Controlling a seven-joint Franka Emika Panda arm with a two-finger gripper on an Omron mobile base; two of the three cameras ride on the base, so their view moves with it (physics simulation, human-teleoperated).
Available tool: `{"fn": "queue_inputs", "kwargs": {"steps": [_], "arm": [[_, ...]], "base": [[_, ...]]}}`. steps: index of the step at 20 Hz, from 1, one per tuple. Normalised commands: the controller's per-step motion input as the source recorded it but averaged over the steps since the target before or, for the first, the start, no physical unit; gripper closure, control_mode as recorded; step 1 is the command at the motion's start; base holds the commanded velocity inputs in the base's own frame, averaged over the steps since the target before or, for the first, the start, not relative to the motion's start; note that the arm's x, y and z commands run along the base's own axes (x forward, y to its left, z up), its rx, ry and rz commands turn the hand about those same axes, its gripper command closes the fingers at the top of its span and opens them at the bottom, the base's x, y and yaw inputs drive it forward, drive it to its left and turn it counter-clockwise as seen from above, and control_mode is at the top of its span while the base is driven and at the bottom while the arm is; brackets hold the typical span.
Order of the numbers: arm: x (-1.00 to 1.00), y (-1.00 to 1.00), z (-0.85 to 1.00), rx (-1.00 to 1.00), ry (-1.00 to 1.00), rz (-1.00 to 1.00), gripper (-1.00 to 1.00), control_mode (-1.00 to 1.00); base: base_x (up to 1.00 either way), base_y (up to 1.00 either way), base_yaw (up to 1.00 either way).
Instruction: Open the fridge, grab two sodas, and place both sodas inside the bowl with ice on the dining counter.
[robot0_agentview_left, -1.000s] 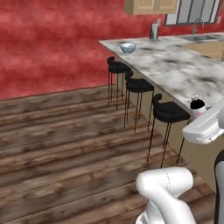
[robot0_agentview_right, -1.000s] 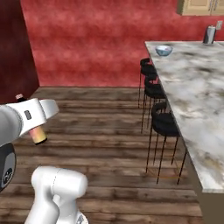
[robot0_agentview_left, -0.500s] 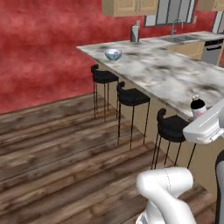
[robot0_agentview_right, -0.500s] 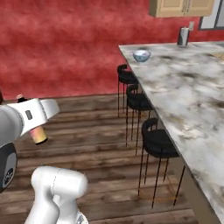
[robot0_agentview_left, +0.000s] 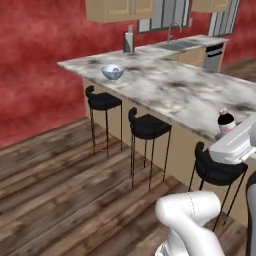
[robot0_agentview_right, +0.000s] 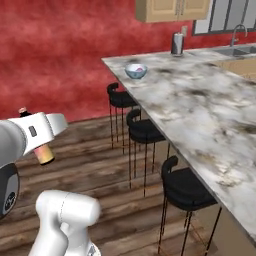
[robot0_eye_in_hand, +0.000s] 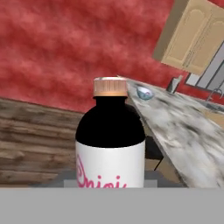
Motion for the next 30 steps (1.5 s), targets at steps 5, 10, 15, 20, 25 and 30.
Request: {"fn": "queue_inputs", "kwargs": {"steps": [5, 10, 15, 20, 25, 30], "arm": [[0.00, 0.00, 0.00, 0.00, 0.00, 0.00, 1.00, 1.00], [0.00, 0.00, 0.00, 0.00, 0.00, 0.00, 1.00, 1.00], [0.00, 0.00, 0.00, 0.00, 0.00, 0.00, 1.00, 1.00], [0.00, 0.00, 0.00, 0.00, 0.00, 0.00, 1.00, 1.00], [0.00, 0.00, 0.00, 0.00, 0.00, 0.00, 1.00, 1.00], [0.00, 0.00, 0.00, 0.00, 0.00, 0.00, 1.00, 1.00]], "base": [[0.76, 0.74, -0.37], [0.62, 0.89, -0.35], [0.46, 1.00, -0.32], [0.46, 0.98, -0.34], [0.47, 0.95, -0.35], [0.49, 0.91, -0.37]]}}
